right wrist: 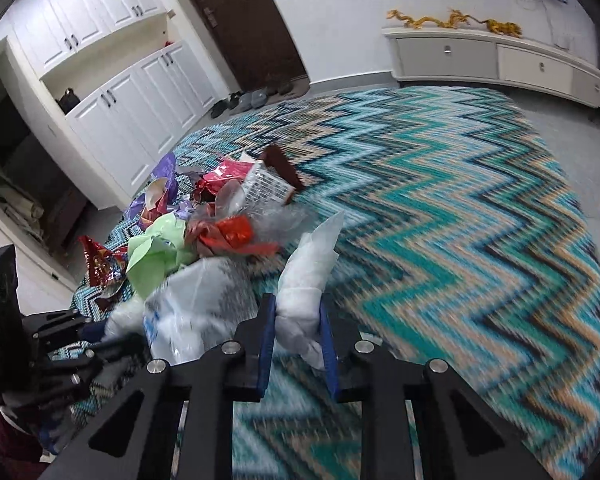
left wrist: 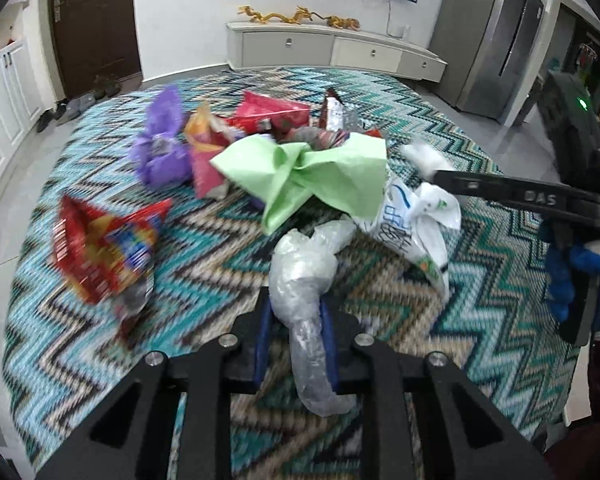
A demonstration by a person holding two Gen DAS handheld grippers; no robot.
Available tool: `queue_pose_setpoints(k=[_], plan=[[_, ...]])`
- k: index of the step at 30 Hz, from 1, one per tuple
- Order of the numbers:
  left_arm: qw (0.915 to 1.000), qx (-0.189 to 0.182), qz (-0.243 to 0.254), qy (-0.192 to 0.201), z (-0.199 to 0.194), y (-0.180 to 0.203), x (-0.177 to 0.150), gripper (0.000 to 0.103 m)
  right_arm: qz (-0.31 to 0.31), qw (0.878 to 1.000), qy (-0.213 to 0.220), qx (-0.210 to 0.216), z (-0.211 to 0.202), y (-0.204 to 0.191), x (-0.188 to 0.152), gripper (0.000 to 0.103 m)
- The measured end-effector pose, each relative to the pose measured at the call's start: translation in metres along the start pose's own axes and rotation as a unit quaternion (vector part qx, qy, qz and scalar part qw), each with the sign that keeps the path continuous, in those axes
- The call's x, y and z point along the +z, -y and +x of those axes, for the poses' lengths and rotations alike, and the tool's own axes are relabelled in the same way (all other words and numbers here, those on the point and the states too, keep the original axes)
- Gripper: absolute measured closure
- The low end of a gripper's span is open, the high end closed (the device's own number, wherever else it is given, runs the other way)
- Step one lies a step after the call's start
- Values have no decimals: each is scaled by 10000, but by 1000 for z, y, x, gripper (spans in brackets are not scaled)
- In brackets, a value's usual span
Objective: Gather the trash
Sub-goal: 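Carry both bags to the black bin and open both tools to drop them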
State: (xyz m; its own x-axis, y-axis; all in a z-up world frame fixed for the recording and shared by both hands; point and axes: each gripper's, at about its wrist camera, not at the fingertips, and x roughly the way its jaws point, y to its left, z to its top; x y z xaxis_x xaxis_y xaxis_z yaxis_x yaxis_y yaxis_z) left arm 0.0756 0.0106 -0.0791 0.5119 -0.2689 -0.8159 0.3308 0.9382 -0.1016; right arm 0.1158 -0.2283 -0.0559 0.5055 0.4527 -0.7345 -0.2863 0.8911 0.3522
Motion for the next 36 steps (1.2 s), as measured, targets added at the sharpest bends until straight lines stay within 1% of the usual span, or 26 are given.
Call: queue_pose_setpoints(k=[2, 3, 6, 8, 10, 12, 15, 17, 19, 21, 23, 25, 27, 29, 30, 31, 32, 33, 34, 36], plan=[[9999, 41, -42, 92, -14, 0, -6, 82, 101, 9998, 144, -29, -20, 5, -10, 83], [9999, 34, -46, 140, -19, 1, -6, 83, 128, 9997, 195, -43, -24, 2, -10, 83], [9994, 29, 89, 339, -36, 15, -2, 83, 216, 9988, 417, -149, -51, 6, -20, 83], [9986, -78, 249, 469, -43, 32, 6, 83, 311, 9975, 568, -270, -70, 17, -29, 83], [9968, -248, 507, 558, -44, 57, 20, 83, 489, 9953, 720, -432, -90, 34, -38, 83], [9939, -441, 815, 605, -38, 90, 35, 83, 719, 9914, 875, -658, -113, 60, -49, 83], [9867, -876, 1242, 571, -22, 146, 61, 83, 1144, 9814, 1041, -1133, -148, 107, -70, 83], [9796, -1284, 1479, 458, -5, 190, 79, 83, 1444, 9724, 1108, -1458, -170, 139, -87, 83], [9726, -1565, 1682, 347, 10, 230, 90, 83, 1756, 9627, 1126, -1723, -185, 170, -104, 83], [9636, -1861, 1908, 220, 26, 275, 100, 83, 2063, 9540, 1085, -1888, -194, 201, -122, 83], [9561, -2064, 2078, 124, 39, 310, 103, 83, 2307, 9462, 983, -2044, -196, 227, -138, 83], [9470, -2285, 2258, 7, 52, 349, 105, 82, 2482, 9407, 927, -2119, -196, 242, -152, 83], [9405, -2466, 2333, -130, 65, 379, 105, 82, 2711, 9336, 881, -2172, -195, 262, -166, 81], [9336, -2649, 2392, -314, 80, 404, 105, 78, 2904, 9263, 873, -2238, -195, 276, -176, 80], [9308, -2729, 2394, -426, 87, 415, 104, 72, 3004, 9229, 886, -2241, -198, 283, -182, 78], [9281, -2836, 2346, -565, 93, 423, 103, 63, 3100, 9193, 904, -2249, -199, 289, -188, 75], [9241, -2994, 2261, -723, 101, 430, 104, 58, 3207, 9138, 917, -2317, -202, 295, -195, 65], [9225, -3059, 2226, -769, 104, 433, 104, 48, 3257, 9106, 927, -2368, -205, 300, -197, 61], [9222, -3081, 2206, -773, 105, 436, 105, 41, 3304, 9076, 938, -2416, -209, 303, -202, 61], [9208, -3156, 2168, -746, 103, 438, 105, 40, 3387, 9028, 982, -2460, -213, 302, -207, 61]])
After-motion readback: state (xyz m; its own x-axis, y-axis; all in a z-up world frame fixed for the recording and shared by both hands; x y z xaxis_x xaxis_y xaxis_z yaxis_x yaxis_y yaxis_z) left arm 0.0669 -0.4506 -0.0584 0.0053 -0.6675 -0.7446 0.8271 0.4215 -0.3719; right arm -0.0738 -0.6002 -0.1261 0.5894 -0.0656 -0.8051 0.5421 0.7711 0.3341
